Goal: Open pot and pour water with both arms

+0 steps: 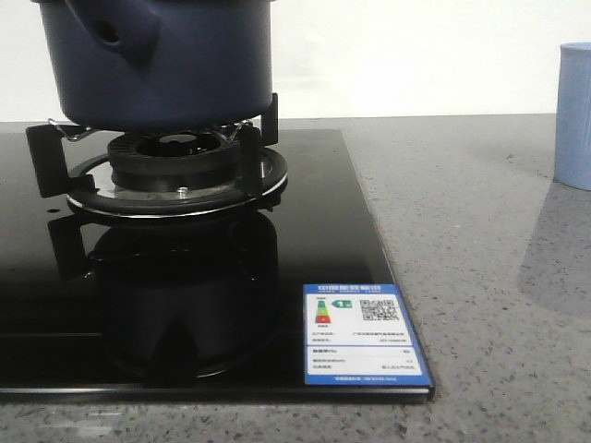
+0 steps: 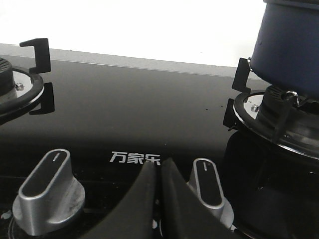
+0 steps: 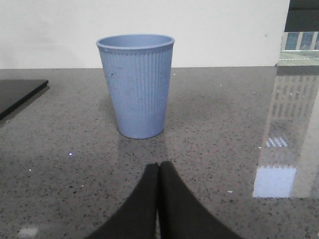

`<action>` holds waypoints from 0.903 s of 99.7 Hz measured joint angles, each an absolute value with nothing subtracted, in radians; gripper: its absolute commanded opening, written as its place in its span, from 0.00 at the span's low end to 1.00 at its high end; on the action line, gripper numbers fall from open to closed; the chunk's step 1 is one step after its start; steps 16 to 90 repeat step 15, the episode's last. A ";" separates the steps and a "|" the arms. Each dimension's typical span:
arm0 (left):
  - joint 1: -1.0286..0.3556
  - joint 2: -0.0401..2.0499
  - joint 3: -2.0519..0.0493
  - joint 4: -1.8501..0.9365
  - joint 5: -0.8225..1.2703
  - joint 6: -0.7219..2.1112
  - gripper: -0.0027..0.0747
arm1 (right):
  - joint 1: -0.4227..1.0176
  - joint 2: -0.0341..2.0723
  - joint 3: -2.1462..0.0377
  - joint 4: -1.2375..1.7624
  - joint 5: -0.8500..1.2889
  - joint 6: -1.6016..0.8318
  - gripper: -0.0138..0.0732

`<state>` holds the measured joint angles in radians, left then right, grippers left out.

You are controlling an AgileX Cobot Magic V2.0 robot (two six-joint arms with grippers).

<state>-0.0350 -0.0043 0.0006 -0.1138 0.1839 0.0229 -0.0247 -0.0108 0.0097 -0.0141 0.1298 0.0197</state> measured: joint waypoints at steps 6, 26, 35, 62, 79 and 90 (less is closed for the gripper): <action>-0.035 -0.004 0.001 -0.114 0.184 0.023 0.01 | -0.025 -0.011 0.010 -0.014 0.131 0.020 0.07; -0.035 -0.004 0.001 -0.114 0.184 0.023 0.01 | -0.025 -0.011 0.010 -0.014 0.131 0.020 0.07; -0.035 -0.004 0.001 -0.114 0.184 0.023 0.01 | -0.025 -0.011 0.010 -0.014 0.131 0.020 0.07; -0.035 -0.004 0.001 -0.114 0.184 0.023 0.01 | -0.025 -0.011 0.010 -0.014 0.131 0.020 0.07; -0.035 -0.004 0.001 -0.114 0.184 0.023 0.01 | -0.025 -0.011 0.010 -0.014 0.131 0.020 0.07; -0.035 -0.004 0.001 -0.114 0.184 0.023 0.01 | -0.025 -0.011 0.010 -0.014 0.131 0.020 0.07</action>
